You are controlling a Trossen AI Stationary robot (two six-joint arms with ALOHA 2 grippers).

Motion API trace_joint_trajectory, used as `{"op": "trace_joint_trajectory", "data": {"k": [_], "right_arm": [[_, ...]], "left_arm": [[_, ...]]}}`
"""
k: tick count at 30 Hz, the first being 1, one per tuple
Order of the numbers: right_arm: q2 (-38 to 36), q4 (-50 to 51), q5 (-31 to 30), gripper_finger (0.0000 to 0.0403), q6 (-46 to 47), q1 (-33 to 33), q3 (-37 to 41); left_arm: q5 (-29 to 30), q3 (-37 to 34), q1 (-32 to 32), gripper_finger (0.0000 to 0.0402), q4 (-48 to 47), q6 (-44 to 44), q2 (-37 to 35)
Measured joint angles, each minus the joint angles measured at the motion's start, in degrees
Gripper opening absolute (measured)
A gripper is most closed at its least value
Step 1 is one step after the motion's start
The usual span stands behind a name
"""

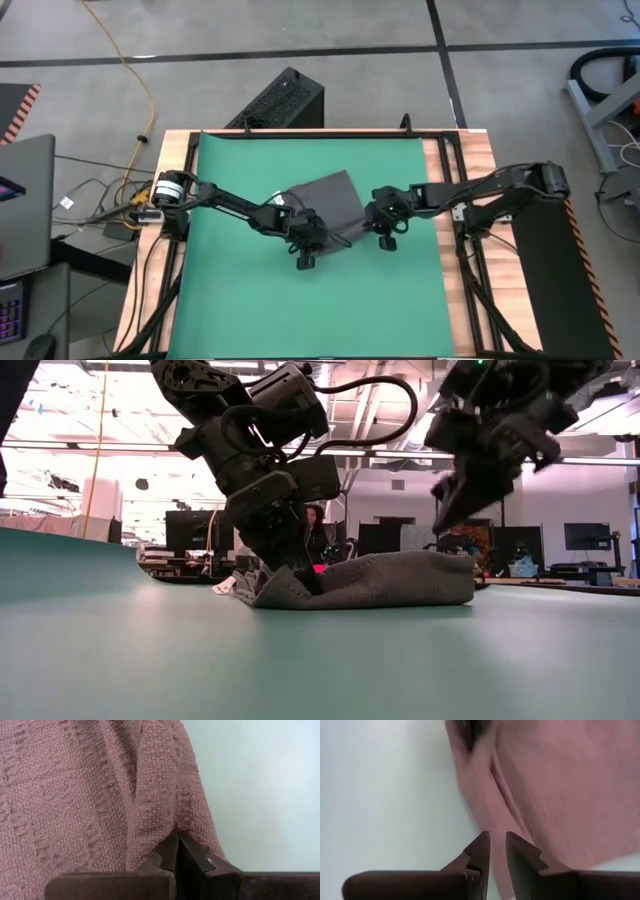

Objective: Roll towel into tight, uniform cylinder
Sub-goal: Roll the gray towel

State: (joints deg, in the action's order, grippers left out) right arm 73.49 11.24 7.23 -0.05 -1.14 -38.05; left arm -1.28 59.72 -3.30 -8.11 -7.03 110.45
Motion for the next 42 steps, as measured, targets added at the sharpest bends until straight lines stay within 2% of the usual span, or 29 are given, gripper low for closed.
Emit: {"op": "trace_joint_trajectory", "data": {"k": [8,11,17,24,27,31,35,42], "right_arm": [[1.01,-0.92,-0.09,0.0074,-0.55,0.71,-0.26],[2.35,-0.95,-1.8,0.0068,-2.55,0.7,-0.24],[3.82,-1.59,-2.62,0.006,-4.48,-3.08,-0.24],[3.9,-1.33,-0.59,0.0059,-5.41,-5.33,-0.24],[5.74,-1.14,-0.41,0.0058,-6.68,-5.57,-0.24],[9.33,0.42,3.58,0.0058,-6.91,-5.8,-0.24],[11.09,0.98,3.33,0.0058,-6.64,-4.75,-0.24],[5.82,2.41,-1.24,0.0058,-4.45,-6.04,-0.24]], "left_arm": [[-0.02,-0.02,0.01,0.0,-0.01,-1.01,0.0],[-0.02,-0.02,0.01,0.0,-0.01,-0.99,0.0],[-0.02,-0.02,0.04,0.0,0.03,-0.81,0.0],[0.0,-0.04,0.04,0.0,0.08,0.08,0.0],[0.0,-0.04,0.04,0.0,0.08,-0.13,0.0],[0.0,-0.04,0.04,0.0,0.08,-0.89,0.0],[-0.05,-0.04,0.04,0.0,0.07,-2.4,0.0],[-0.38,-0.04,0.04,0.0,0.01,-2.62,0.0]]}}
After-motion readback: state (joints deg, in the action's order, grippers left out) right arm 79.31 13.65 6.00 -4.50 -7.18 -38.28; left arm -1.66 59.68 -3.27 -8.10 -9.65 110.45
